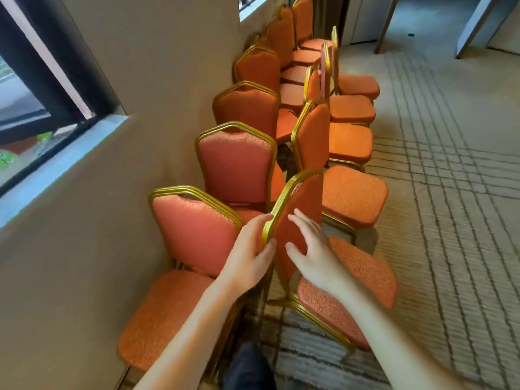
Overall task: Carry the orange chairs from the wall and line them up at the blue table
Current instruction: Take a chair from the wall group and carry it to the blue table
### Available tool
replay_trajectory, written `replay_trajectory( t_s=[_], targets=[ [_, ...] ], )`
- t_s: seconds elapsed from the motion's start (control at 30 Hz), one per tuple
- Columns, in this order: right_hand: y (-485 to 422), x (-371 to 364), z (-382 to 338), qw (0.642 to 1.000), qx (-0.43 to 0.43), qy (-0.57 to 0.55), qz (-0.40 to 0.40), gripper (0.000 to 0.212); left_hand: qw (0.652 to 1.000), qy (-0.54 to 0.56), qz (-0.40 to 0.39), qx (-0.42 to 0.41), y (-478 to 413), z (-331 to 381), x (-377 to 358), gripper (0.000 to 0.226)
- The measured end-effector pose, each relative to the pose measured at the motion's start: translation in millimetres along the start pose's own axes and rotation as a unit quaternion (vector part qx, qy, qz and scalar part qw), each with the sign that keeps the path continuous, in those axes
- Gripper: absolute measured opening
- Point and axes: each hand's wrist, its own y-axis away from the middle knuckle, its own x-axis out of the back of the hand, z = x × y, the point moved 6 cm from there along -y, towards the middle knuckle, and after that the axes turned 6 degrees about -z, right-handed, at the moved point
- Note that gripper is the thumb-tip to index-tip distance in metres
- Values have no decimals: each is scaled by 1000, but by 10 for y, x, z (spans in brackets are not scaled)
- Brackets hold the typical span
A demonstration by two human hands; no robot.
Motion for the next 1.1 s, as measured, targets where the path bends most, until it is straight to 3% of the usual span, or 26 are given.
replay_trajectory(
  t_s=[0.27,0.57,0.9,1.1],
  targets=[
    [-1194,105,545,994,-100,-13,47,59,995,-14,-88,-37,-1668,-518,-39,49],
    [-2024,146,1098,970,-201,-108,80,54,977,0,-210,37,-2756,-964,-344,46],
    [-2410,-103,1579,911,-275,-302,54,61,965,43,-218,138,-3161,-1356,-715,47],
    [-2511,-208,1575,888,-263,-362,104,45,957,114,-210,162,-3202,-1343,-700,53]
  ],
)
